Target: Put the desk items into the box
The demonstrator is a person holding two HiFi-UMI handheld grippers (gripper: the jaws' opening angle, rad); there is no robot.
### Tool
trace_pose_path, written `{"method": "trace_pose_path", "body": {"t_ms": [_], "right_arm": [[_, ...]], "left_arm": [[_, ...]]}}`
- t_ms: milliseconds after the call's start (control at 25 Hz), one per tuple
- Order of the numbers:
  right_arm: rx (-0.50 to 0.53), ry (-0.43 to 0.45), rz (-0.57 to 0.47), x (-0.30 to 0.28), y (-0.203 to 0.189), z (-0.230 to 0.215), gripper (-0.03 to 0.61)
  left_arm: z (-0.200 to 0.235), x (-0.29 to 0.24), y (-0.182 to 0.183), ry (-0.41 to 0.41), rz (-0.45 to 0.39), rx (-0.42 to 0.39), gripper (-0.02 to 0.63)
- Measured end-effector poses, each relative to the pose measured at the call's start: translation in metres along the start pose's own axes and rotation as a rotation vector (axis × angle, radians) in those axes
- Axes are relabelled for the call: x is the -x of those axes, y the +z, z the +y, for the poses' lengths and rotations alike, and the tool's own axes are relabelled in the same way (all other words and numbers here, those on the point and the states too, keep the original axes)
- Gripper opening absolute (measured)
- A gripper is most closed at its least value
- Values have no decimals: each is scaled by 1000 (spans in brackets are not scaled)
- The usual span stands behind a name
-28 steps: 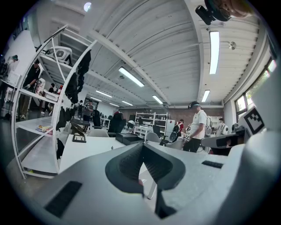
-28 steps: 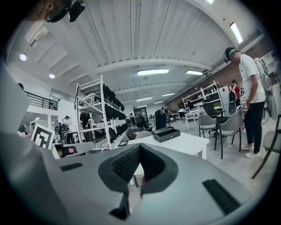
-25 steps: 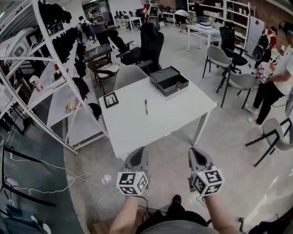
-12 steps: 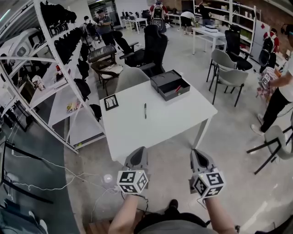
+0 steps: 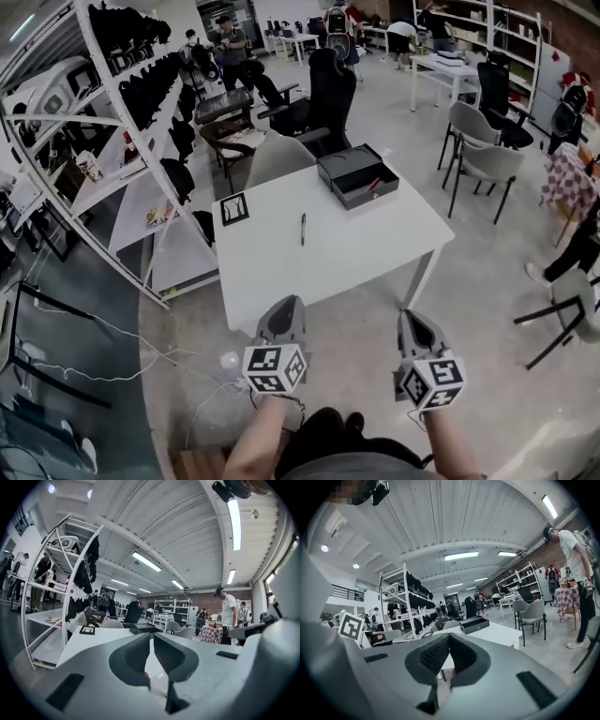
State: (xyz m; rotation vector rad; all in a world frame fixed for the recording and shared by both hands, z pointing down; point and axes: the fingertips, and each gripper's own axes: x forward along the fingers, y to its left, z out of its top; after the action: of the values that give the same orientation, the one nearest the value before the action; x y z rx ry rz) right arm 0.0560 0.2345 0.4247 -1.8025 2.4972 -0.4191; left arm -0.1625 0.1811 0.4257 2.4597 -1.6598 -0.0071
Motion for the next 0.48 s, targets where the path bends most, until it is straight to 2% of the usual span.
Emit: {"method": "trace_pose_path", "body": {"t_ms": [120, 480], "right_arm": [[-9, -1, 4, 0, -1, -5, 3], [-36, -22, 10, -8, 0, -27, 3]], "left_arm": [[0, -7, 2, 2, 6, -5, 55], [12, -32, 3, 21, 28, -25, 114]]}}
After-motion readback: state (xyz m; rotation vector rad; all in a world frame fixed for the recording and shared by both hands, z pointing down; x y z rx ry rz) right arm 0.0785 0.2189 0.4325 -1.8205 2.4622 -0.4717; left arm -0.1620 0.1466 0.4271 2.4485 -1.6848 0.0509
